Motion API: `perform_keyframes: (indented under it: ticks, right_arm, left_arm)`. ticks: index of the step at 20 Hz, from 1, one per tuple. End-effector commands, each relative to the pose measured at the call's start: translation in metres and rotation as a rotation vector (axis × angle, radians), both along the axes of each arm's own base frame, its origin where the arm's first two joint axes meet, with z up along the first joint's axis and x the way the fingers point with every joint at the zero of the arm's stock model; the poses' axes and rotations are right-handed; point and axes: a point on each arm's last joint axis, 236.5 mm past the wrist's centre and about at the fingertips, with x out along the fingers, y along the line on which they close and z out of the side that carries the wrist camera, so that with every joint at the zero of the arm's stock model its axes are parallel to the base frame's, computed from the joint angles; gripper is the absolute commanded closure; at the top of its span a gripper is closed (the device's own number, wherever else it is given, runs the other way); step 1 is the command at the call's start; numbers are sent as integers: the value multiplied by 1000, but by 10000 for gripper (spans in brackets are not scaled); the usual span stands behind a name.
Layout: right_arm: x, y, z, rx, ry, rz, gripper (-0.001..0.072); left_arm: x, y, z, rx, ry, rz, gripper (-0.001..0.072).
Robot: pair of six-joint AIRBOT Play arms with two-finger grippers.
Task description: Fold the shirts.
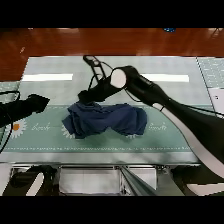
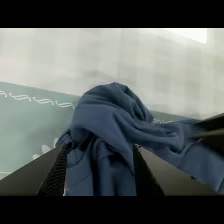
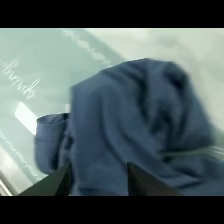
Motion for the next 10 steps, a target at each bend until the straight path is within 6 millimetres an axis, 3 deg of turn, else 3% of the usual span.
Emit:
perform_keyframes:
  ticks: [1,3,4,6,8,10]
  right_arm:
    - [32,-76,45,17,9,-75,305]
    - [64,-171,94,-22,-98,-232,305]
    - [70,-223,110,-65,-136,-322,306]
    - [62,-309,110,-136,-145,-502,306]
    - [35,-356,78,-116,-75,-641,306]
    - [0,-362,38,0,-5,-704,306]
  left_arm:
    - [-3,21,-28,39,118,32,207]
    - [-6,43,-60,7,264,85,207]
    - [-11,46,-76,-49,336,90,207]
    - [-16,21,-98,-268,411,53,207]
    - [-21,-23,-109,-473,395,-69,206]
    - [-42,-32,-135,-489,449,-113,206]
